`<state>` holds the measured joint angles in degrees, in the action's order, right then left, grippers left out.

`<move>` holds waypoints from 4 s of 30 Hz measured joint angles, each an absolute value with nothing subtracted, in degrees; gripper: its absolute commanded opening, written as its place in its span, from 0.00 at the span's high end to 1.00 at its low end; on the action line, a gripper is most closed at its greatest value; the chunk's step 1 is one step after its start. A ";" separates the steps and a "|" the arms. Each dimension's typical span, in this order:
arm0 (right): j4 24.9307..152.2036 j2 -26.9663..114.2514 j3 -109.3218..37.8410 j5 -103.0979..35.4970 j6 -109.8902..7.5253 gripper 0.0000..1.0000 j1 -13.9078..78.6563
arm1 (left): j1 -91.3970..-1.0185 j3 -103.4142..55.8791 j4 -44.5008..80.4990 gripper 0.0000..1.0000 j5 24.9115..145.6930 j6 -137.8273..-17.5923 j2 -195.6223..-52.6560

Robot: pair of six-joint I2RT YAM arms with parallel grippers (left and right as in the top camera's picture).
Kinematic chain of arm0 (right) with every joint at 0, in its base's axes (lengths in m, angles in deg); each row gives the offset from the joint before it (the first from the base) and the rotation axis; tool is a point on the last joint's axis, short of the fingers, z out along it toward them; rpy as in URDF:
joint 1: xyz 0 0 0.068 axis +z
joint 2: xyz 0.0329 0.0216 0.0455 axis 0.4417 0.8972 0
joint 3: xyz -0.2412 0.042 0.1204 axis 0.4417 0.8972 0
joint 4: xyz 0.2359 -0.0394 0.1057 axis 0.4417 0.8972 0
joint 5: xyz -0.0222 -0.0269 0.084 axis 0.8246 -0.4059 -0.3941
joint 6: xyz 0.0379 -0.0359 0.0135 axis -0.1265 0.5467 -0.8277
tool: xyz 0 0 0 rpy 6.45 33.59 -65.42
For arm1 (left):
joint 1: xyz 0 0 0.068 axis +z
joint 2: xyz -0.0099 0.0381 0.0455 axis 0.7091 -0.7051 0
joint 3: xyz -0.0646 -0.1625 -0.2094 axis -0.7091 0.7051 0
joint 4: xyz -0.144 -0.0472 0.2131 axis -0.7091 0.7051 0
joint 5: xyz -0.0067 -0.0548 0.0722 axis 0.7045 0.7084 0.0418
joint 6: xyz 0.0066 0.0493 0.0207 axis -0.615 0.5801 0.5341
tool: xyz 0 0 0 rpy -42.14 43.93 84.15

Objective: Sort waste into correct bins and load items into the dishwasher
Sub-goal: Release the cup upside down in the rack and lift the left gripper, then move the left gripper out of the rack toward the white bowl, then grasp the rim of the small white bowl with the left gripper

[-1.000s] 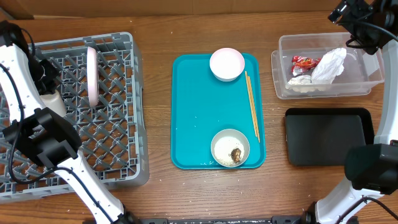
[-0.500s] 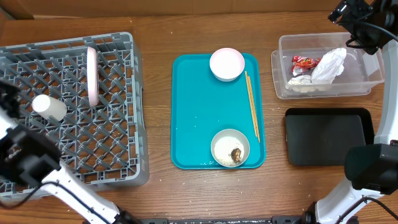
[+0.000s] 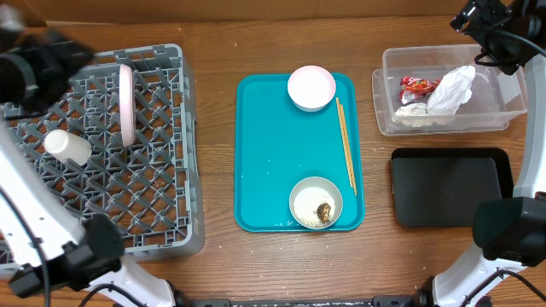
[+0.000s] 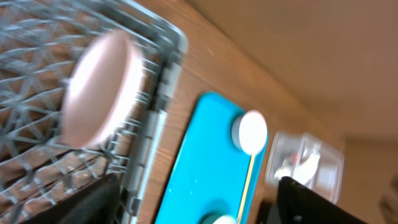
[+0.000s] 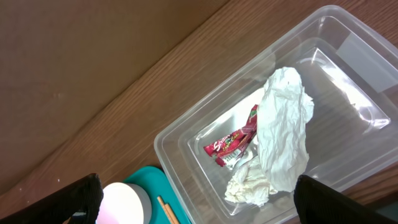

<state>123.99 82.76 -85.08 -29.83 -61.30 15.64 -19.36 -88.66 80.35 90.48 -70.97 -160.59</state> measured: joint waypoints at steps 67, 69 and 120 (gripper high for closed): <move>123.99 82.76 -85.08 -29.83 -61.32 0.00 15.64 | -57.82 -20.34 67.01 0.96 40.12 -92.58 -155.51; 123.99 82.76 -85.08 -29.81 -61.30 0.00 15.64 | -57.82 -21.60 67.89 0.96 40.17 -92.56 -155.51; 123.99 82.76 -85.08 -29.83 -61.30 0.00 15.64 | -78.44 -55.24 16.76 0.32 59.18 -42.73 -183.89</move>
